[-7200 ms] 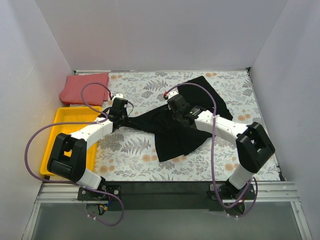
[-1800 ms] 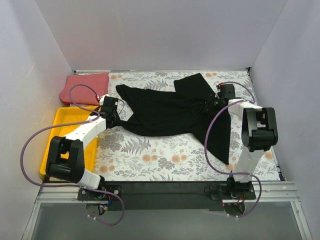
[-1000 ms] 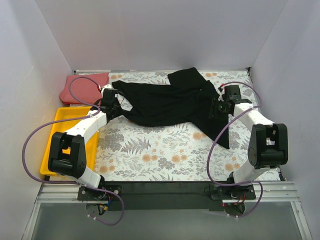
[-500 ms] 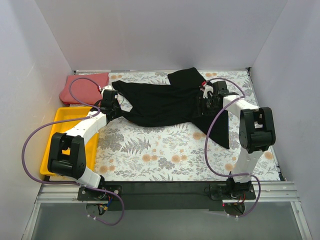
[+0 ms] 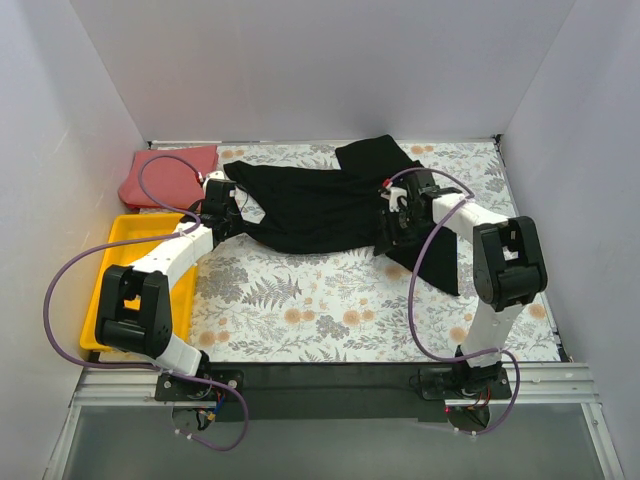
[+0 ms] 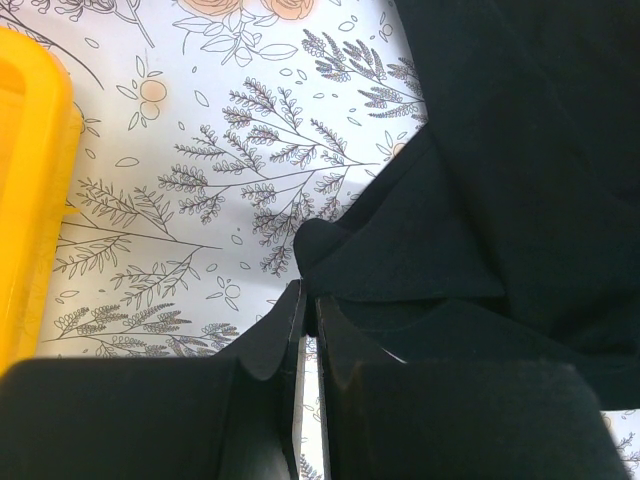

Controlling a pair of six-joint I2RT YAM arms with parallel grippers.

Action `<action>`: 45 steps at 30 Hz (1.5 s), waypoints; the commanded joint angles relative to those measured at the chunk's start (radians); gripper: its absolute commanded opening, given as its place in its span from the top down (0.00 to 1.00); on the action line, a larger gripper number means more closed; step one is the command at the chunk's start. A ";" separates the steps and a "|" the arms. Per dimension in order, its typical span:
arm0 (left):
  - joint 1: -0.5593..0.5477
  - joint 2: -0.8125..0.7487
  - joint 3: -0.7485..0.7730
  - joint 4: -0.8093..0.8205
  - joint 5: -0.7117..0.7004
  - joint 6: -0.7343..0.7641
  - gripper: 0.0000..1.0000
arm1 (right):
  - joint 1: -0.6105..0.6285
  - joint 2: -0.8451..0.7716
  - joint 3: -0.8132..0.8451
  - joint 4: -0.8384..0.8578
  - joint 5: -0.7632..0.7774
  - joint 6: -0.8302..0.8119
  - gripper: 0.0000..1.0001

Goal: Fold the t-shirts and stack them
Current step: Flatten the tshirt out

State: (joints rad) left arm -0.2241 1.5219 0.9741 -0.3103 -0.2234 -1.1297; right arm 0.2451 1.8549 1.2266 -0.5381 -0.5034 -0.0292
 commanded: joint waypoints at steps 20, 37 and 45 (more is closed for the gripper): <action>0.006 -0.042 -0.003 0.007 0.004 0.016 1.00 | 0.431 -0.315 -0.286 -0.195 0.259 0.320 0.45; 0.006 -0.048 -0.008 0.004 -0.001 0.016 1.00 | 0.656 -0.354 -0.170 -0.367 0.569 0.497 0.44; 0.006 -0.054 -0.011 0.000 -0.016 0.015 1.00 | 0.325 -0.453 -0.289 -0.209 0.692 0.434 0.48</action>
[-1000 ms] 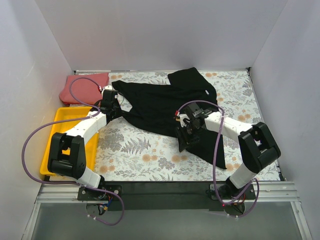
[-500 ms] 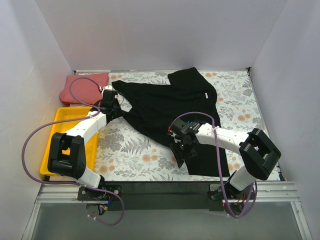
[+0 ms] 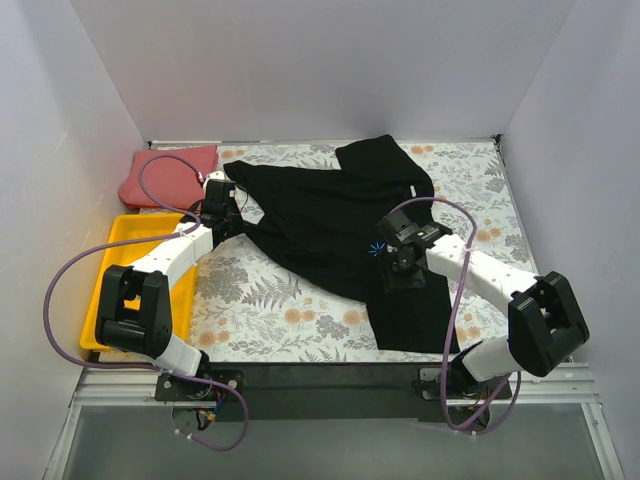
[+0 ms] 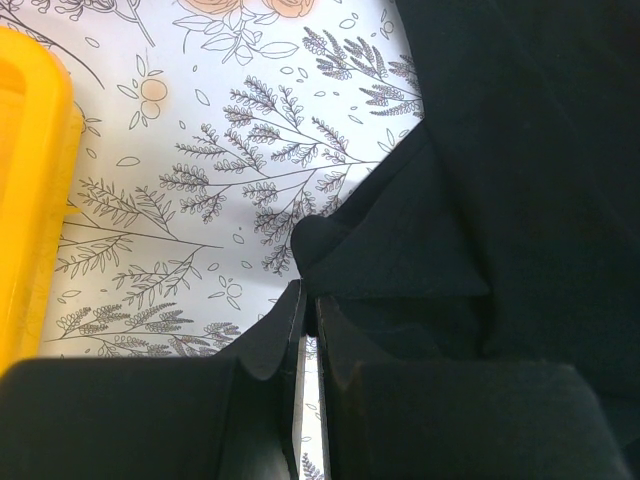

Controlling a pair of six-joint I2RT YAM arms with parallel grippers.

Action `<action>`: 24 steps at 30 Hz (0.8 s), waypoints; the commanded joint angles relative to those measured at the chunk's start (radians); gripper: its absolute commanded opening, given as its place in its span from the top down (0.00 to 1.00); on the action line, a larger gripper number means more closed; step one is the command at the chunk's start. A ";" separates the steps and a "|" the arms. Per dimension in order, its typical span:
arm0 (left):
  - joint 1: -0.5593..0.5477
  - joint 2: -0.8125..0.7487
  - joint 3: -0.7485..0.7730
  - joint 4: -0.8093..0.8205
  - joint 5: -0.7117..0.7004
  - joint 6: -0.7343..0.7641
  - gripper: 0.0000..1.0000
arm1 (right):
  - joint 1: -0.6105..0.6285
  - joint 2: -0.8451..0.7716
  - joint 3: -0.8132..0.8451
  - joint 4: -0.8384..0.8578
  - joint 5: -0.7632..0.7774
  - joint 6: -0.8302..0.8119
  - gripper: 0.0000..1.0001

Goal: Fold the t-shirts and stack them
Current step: Flatten the tshirt out

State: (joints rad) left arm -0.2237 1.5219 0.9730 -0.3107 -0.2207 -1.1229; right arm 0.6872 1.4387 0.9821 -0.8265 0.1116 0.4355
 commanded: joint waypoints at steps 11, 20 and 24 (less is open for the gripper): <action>0.006 -0.048 -0.005 -0.028 -0.095 -0.006 1.00 | -0.353 0.126 -0.071 0.389 0.082 -0.078 0.52; 0.050 -0.028 0.010 -0.041 -0.152 -0.014 1.00 | -0.407 0.324 0.088 0.466 0.114 -0.104 0.50; 0.086 -0.025 0.013 -0.042 -0.115 -0.029 1.00 | -0.413 0.371 0.206 0.419 0.093 -0.145 0.42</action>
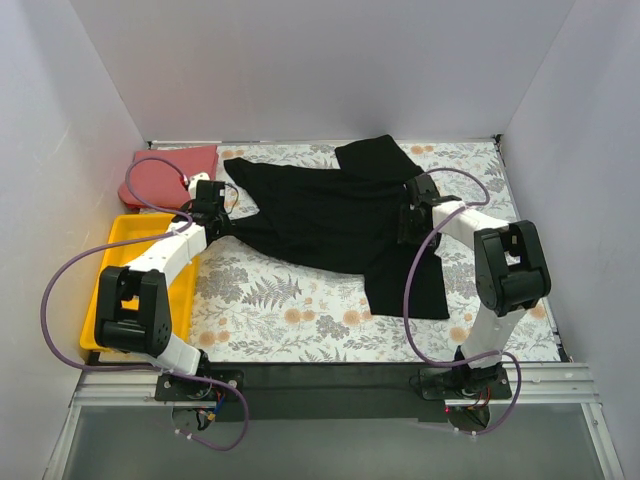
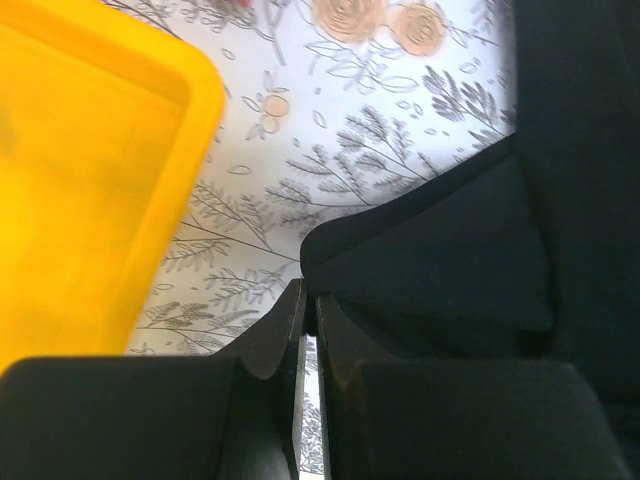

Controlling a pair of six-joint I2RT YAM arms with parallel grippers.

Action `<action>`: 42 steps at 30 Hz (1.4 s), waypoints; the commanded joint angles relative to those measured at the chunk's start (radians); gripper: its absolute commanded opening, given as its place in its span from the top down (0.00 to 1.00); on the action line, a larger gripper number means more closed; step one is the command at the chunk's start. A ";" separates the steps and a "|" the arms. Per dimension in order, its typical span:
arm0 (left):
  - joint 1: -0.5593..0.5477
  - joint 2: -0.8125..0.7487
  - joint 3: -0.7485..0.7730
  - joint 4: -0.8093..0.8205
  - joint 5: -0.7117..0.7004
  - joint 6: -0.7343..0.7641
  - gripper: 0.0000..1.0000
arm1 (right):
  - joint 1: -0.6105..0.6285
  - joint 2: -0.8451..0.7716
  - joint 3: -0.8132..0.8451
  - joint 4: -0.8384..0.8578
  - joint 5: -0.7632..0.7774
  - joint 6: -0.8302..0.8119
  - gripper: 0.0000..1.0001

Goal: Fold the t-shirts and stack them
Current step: Flatten the tshirt out

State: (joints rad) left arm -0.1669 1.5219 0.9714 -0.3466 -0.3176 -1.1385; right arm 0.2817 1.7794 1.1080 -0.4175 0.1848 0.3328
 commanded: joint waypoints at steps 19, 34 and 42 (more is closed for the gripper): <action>0.029 -0.048 0.010 0.001 0.069 -0.012 1.00 | -0.102 -0.538 -0.413 -0.303 0.032 0.124 0.39; 0.027 -0.066 0.001 0.004 0.054 -0.007 1.00 | -0.099 -0.486 -0.520 -0.274 0.002 0.146 0.50; 0.029 -0.077 0.000 0.008 0.054 -0.006 1.00 | -0.078 -0.453 -0.531 -0.265 -0.050 0.160 0.60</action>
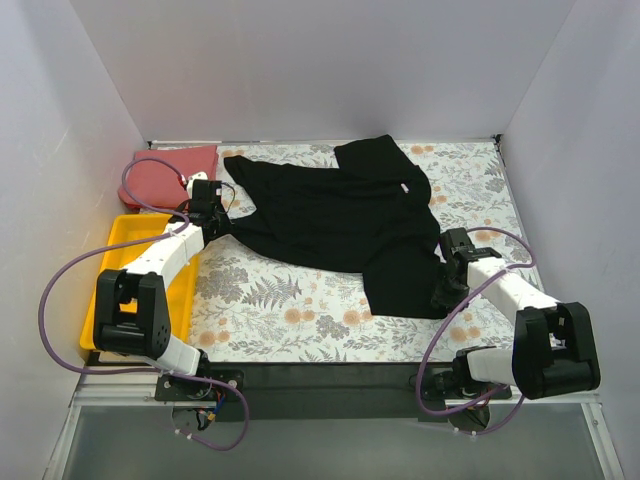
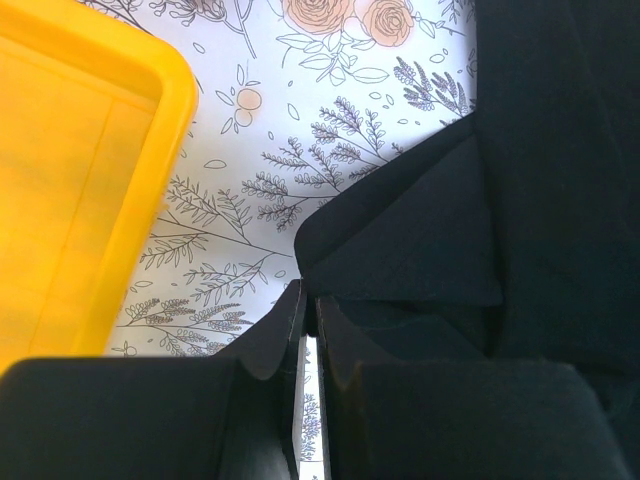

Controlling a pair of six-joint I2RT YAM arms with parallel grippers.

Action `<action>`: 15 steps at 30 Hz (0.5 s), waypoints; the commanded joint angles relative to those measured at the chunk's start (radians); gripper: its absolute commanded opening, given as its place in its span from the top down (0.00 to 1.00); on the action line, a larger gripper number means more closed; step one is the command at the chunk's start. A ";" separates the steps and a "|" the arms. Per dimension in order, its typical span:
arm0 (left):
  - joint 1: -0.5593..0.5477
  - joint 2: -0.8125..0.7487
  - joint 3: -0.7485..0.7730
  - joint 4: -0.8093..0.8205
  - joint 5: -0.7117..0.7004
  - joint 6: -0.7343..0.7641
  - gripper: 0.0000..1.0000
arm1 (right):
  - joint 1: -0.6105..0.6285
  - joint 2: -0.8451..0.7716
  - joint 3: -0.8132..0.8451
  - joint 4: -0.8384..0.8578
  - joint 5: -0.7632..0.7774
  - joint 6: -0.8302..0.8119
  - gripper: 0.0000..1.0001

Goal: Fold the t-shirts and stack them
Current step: Flatten the tshirt out

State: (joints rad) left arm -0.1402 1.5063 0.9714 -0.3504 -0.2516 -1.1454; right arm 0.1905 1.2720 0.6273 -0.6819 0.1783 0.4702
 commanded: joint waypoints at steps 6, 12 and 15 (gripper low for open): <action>0.001 -0.057 -0.005 0.013 -0.008 -0.001 1.00 | 0.017 0.046 -0.089 0.070 -0.097 0.025 0.74; 0.002 -0.049 -0.003 0.014 0.008 -0.002 1.00 | 0.017 0.058 -0.087 0.119 -0.076 0.005 0.99; 0.002 -0.049 -0.013 0.027 0.014 -0.011 1.00 | 0.017 0.064 -0.011 0.127 -0.036 -0.018 0.99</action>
State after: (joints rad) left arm -0.1402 1.4975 0.9710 -0.3492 -0.2440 -1.1469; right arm 0.1974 1.2778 0.6243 -0.6521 0.1318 0.4599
